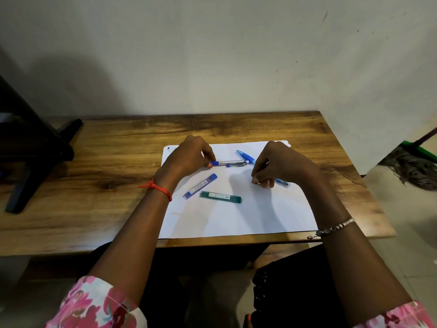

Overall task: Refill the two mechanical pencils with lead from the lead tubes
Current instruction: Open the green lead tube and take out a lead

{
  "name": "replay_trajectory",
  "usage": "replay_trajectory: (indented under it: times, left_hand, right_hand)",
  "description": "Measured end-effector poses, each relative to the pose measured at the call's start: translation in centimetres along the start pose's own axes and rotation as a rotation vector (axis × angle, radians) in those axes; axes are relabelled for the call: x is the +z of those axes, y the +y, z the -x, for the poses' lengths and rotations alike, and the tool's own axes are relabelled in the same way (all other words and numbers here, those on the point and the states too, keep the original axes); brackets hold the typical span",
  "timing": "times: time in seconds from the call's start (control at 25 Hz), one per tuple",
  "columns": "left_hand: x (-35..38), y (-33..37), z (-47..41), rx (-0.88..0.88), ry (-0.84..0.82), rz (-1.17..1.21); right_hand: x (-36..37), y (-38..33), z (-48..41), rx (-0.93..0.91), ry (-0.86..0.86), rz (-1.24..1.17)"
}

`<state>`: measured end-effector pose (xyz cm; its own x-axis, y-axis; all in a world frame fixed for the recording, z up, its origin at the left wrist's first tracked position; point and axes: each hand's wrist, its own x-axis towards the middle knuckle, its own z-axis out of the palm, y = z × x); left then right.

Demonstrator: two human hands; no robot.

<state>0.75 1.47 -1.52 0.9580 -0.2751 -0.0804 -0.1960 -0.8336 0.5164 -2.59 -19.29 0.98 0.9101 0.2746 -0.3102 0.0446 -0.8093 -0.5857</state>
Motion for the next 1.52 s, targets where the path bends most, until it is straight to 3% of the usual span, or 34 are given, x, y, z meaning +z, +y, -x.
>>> replay_trajectory:
  times: [0.64,0.96,1.36,1.52]
  left_hand:
    - [-1.2,-0.3,0.5,-0.005,-0.029,0.031]
    - [-2.5,-0.1,1.0,0.037,0.083,0.161]
    - [-2.7,0.2,1.4,0.022,-0.119,0.092]
    - [-2.5,0.4,1.4,0.027,-0.168,0.076]
  right_hand:
    - [-0.4,-0.1,0.0,-0.017,0.083,-0.054]
    - [0.2,-1.7,-0.6,-0.161,0.188,-0.110]
    - [0.3,-1.8,-1.0,-0.184,0.235,-0.104]
    - [0.8,-2.3,-1.1,-0.201,0.168,-0.100]
